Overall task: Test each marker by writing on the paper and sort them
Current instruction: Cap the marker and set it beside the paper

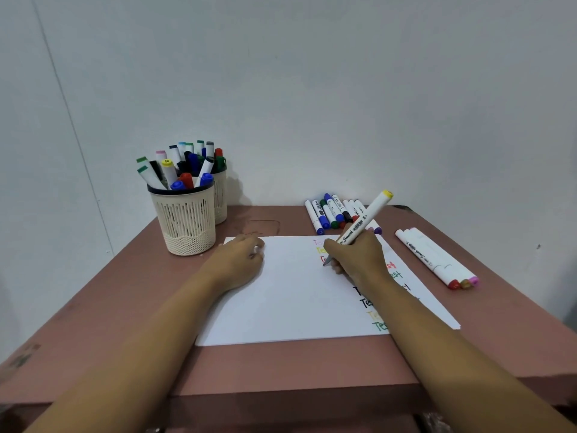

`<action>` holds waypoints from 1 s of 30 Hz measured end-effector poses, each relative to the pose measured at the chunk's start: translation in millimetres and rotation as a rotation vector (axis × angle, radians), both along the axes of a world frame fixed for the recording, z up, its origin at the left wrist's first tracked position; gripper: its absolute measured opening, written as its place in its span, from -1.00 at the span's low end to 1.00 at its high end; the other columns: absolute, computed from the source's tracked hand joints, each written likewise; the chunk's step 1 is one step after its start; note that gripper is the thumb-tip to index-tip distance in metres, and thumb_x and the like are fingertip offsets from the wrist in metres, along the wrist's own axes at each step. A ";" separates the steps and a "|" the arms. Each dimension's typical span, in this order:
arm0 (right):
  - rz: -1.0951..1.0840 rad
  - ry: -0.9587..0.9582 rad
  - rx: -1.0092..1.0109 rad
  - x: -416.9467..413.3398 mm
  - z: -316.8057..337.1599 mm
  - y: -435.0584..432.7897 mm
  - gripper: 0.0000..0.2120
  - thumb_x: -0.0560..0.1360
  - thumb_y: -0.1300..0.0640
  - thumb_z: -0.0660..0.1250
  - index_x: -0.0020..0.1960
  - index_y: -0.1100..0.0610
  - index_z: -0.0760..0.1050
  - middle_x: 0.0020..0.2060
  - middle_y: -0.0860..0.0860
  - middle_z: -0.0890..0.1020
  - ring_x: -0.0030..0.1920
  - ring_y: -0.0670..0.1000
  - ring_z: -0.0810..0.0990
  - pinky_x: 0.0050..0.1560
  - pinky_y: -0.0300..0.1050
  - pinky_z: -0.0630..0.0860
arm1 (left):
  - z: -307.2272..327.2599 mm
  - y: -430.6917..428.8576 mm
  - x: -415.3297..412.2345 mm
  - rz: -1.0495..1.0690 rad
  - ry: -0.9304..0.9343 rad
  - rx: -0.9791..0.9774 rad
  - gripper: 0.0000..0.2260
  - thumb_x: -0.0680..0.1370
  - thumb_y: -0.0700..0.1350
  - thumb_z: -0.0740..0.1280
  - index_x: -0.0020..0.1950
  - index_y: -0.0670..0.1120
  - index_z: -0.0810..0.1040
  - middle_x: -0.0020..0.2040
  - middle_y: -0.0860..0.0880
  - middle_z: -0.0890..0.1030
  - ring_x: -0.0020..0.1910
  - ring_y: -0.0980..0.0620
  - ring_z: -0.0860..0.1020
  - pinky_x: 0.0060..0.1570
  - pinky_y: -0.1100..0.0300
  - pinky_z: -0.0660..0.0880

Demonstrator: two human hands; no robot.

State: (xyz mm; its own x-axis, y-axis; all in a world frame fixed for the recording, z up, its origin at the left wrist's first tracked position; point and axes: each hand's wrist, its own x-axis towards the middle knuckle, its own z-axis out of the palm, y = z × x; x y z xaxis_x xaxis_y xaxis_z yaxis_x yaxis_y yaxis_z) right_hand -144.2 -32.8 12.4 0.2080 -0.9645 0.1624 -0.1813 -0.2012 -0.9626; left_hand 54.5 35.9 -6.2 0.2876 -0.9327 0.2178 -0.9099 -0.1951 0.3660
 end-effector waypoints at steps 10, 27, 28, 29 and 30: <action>-0.087 0.060 -0.035 0.7 -3.0 -2.8 -0.81 0.43 0.28 0.34 -0.29 0.18 0.36 -0.37 0.17 0.60 -0.52 -0.01 0.48 -0.49 -0.23 0.41 | -1.7 -1.4 1.6 0.000 -0.004 -0.007 -0.74 0.62 -0.06 0.13 0.27 -0.02 0.46 0.31 -0.02 0.45 0.25 -0.03 0.41 0.25 0.13 0.31; -0.102 -0.002 -0.011 -0.3 -3.2 -4.2 -0.76 0.42 0.29 0.33 -0.32 0.15 0.29 -0.47 0.12 0.55 -0.63 -0.10 0.42 -0.55 -0.26 0.33 | -2.2 -2.7 2.6 0.000 0.006 -0.002 -0.74 0.61 -0.05 0.13 0.26 0.00 0.45 0.29 -0.03 0.45 0.23 -0.05 0.42 0.25 0.11 0.32; -0.110 -0.002 -0.012 -0.2 -3.5 -4.8 -0.76 0.42 0.28 0.33 -0.31 0.15 0.30 -0.46 0.13 0.56 -0.62 -0.09 0.43 -0.55 -0.26 0.33 | -2.1 -2.5 2.5 -0.001 0.007 0.000 -0.74 0.61 -0.06 0.13 0.27 0.00 0.45 0.29 -0.03 0.45 0.24 -0.05 0.42 0.25 0.11 0.31; -0.109 0.017 -0.013 0.0 -3.9 -5.0 -0.77 0.42 0.27 0.33 -0.30 0.14 0.30 -0.42 0.13 0.58 -0.60 -0.09 0.45 -0.56 -0.27 0.33 | -1.9 -2.3 2.4 -0.001 0.006 0.001 -0.74 0.61 -0.06 0.13 0.27 0.00 0.45 0.29 -0.03 0.45 0.24 -0.05 0.41 0.25 0.12 0.31; -0.104 0.046 -0.018 0.3 -4.1 -5.1 -0.77 0.42 0.26 0.34 -0.29 0.13 0.30 -0.38 0.14 0.59 -0.58 -0.09 0.45 -0.58 -0.29 0.32 | -1.9 -2.2 2.4 -0.002 0.005 0.001 -0.74 0.61 -0.06 0.13 0.28 0.00 0.45 0.30 -0.03 0.45 0.24 -0.05 0.41 0.25 0.12 0.31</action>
State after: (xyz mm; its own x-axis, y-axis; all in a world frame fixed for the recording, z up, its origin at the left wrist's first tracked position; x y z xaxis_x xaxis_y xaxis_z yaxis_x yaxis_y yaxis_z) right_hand -143.9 -37.9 8.2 0.1142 -0.9783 0.1729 -0.2460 -0.1964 -0.9492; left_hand 56.8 33.7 -8.0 0.2867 -0.9334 0.2159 -0.9086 -0.1936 0.3700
